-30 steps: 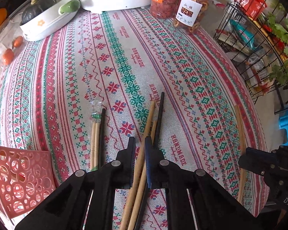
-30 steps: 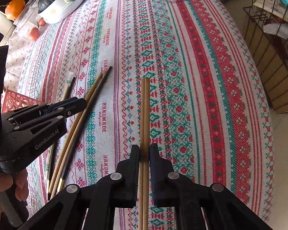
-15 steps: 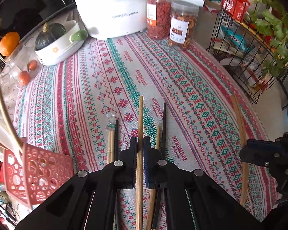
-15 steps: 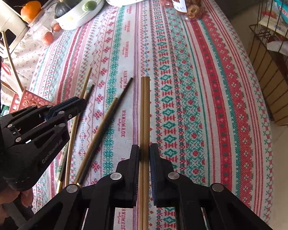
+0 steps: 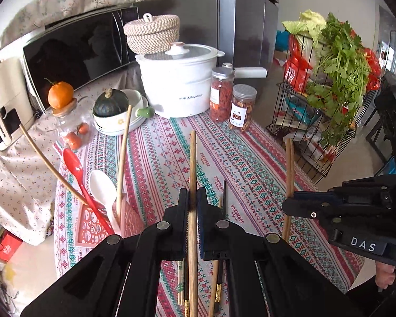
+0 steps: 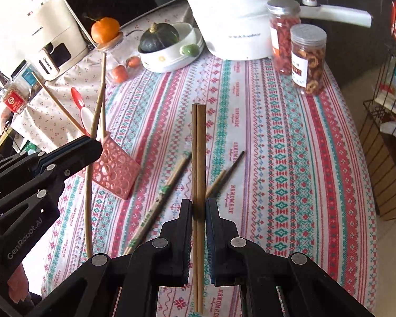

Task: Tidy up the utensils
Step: 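Lift both chopstick pairs upright and carry them over the pink basket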

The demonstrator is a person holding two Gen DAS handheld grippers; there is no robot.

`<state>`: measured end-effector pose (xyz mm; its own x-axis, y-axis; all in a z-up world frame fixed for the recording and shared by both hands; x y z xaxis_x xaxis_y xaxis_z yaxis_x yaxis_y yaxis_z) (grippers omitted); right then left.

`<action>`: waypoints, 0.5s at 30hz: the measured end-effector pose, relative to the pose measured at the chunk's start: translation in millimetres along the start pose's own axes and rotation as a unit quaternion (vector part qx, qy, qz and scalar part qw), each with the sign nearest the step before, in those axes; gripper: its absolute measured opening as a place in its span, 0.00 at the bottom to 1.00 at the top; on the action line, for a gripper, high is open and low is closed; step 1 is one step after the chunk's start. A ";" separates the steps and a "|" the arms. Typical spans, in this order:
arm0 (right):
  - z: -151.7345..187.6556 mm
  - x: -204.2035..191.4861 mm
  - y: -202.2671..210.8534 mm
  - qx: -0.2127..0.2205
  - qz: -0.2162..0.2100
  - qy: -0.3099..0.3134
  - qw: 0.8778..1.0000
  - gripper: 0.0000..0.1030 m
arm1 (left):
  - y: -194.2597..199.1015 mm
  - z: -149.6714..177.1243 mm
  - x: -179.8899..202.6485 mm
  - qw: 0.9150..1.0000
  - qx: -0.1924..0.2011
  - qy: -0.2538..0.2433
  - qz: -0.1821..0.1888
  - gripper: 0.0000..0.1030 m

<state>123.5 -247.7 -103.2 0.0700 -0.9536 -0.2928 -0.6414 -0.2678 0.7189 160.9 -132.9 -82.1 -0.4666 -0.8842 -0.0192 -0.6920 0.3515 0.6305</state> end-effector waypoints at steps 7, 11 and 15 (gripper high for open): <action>-16.1 -28.8 15.7 0.046 -0.005 0.025 0.999 0.05 | 40.0 -5.4 -21.5 0.999 0.043 0.008 -0.010 0.06; -26.4 -43.3 20.8 0.065 -0.009 0.038 0.997 0.05 | 60.3 -13.7 -37.3 0.997 0.075 0.023 -0.018 0.06; -33.6 -54.9 22.7 0.076 -0.010 0.047 0.996 0.05 | 75.6 -19.7 -49.2 0.994 0.097 0.038 -0.019 0.06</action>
Point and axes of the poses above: each gripper's, at about its wrist camera, not at the fingertips, and y roughly against the way its jaws point, x to its right, z to its underside, the point moved 6 cm from there along -y, roughly the way its jaws point, and after that the axes turned 7 degrees about x, right-handed, at the moved point
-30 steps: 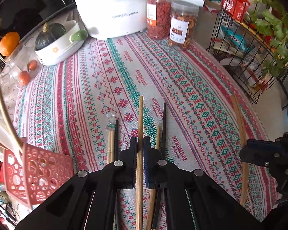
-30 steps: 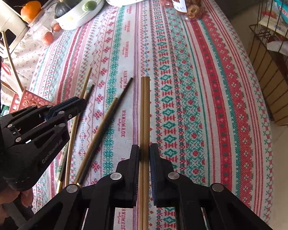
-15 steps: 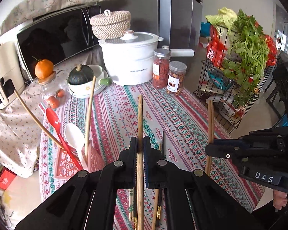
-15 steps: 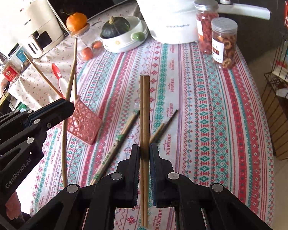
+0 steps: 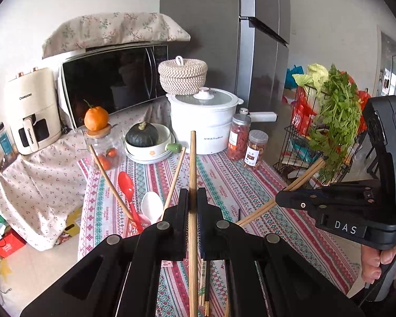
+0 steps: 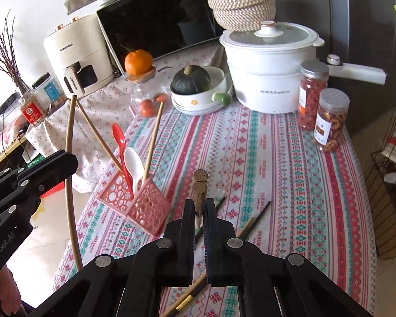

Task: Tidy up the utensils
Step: 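Lift both chopstick pairs upright and carry them over the pink basket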

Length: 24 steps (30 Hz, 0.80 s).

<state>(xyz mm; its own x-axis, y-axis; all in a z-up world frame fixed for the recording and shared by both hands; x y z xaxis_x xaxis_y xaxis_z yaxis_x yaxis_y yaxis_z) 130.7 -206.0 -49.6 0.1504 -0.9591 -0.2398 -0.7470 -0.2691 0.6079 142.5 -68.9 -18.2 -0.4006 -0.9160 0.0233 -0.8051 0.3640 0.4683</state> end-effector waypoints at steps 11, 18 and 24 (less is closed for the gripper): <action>-24.1 -32.5 26.1 0.034 -0.002 0.041 0.999 0.05 | 43.8 -30.4 -21.9 0.997 0.080 0.022 -0.005 0.06; -39.4 -49.5 37.2 0.046 -0.019 0.048 0.998 0.05 | 56.8 -49.2 -47.1 0.991 0.125 0.047 -0.007 0.06; -46.8 -65.0 34.2 0.043 -0.037 0.054 0.997 0.05 | 55.5 -58.5 -73.2 0.982 0.178 0.062 -0.026 0.06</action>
Point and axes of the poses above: each gripper's, at about its wrist camera, not at the fingertips, and y roughly against the way its jaws point, x to its right, z to its underside, the point moved 6 cm from there along -y, roughly the way its jaws point, and after that the axes turned 7 degrees about x, right-handed, at the moved point
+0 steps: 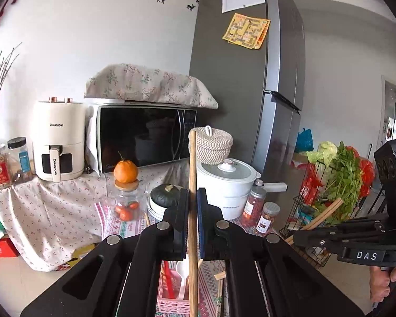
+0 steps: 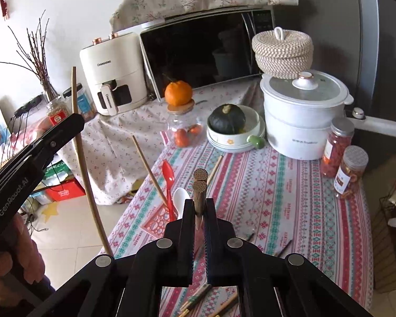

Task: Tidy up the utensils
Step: 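Lift both chopstick pairs upright and carry them over the pink basket, then lower the chopsticks into the basket and open both tools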

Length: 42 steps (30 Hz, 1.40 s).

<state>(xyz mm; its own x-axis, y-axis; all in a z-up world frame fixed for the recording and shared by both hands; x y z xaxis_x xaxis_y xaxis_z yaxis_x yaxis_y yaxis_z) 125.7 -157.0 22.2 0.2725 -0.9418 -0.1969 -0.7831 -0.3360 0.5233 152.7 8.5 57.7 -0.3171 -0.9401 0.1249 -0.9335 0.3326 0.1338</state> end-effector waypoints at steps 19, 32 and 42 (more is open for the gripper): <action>10.7 -9.3 -66.6 -0.080 -0.053 -0.035 0.995 0.05 | -77.3 48.7 -17.1 0.997 0.041 -0.052 -0.028 0.06; 23.9 -4.0 -98.7 -0.111 -0.053 -0.052 0.991 0.05 | -92.8 65.4 -20.8 0.999 0.014 -0.043 -0.006 0.06; 30.0 0.9 -109.6 -0.122 -0.056 -0.062 0.989 0.05 | -103.2 75.2 -27.1 0.999 -0.020 -0.022 0.020 0.06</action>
Point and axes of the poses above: each gripper's, at about its wrist camera, not at the fingertips, and y roughly against the way its jaws point, x to its right, z to its underside, the point moved 6 cm from there along -y, roughly the way its jaws point, and after that the axes turned 7 degrees about x, right-handed, at the moved point
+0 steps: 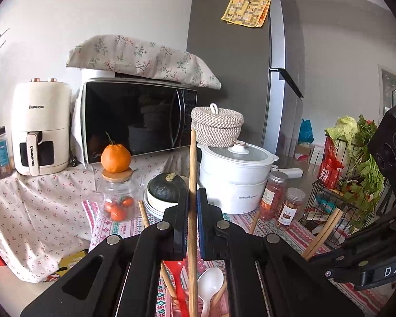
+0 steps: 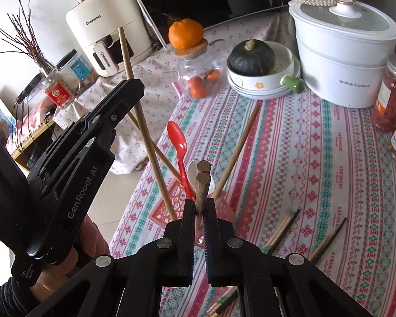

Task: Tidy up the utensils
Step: 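Lower the chopsticks into the basket and open both tools, then move both tools back to the remaining chopsticks on the cloth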

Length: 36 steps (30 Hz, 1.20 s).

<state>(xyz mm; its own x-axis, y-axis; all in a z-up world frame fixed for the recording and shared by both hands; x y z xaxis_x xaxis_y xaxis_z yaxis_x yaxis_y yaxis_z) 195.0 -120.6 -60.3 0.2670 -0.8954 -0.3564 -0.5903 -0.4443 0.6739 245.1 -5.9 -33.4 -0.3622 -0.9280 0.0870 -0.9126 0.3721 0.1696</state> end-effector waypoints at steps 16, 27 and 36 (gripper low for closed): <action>-9.5 5.4 23.4 0.034 -0.010 -0.018 0.999 0.15 | 5.5 2.2 9.5 0.999 -0.033 0.017 0.007 0.08; -18.2 6.3 67.6 0.087 -0.006 -0.015 0.996 0.32 | 32.6 -1.5 23.7 0.999 -0.046 0.019 -0.005 0.53; 1.0 30.6 80.9 0.092 0.032 -0.016 0.995 0.48 | 54.0 4.1 28.3 0.997 -0.075 0.030 -0.018 0.74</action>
<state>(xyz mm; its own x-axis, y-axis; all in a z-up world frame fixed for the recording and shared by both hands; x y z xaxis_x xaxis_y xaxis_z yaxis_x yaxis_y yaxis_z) 154.7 -183.9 -17.3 0.2017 -0.9190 -0.3389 -0.7358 -0.3705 0.5668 184.8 -12.1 -25.8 -0.3133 -0.9398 0.1363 -0.8845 0.3410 0.3183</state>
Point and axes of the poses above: each gripper's, at about its wrist camera, not at the fingertips, and y roughly against the way its jaws point, x to its right, z to its underside, the point moved 6 cm from there along -y, roughly the way its jaws point, and after that the axes turned 7 degrees about x, right-handed, at the moved point
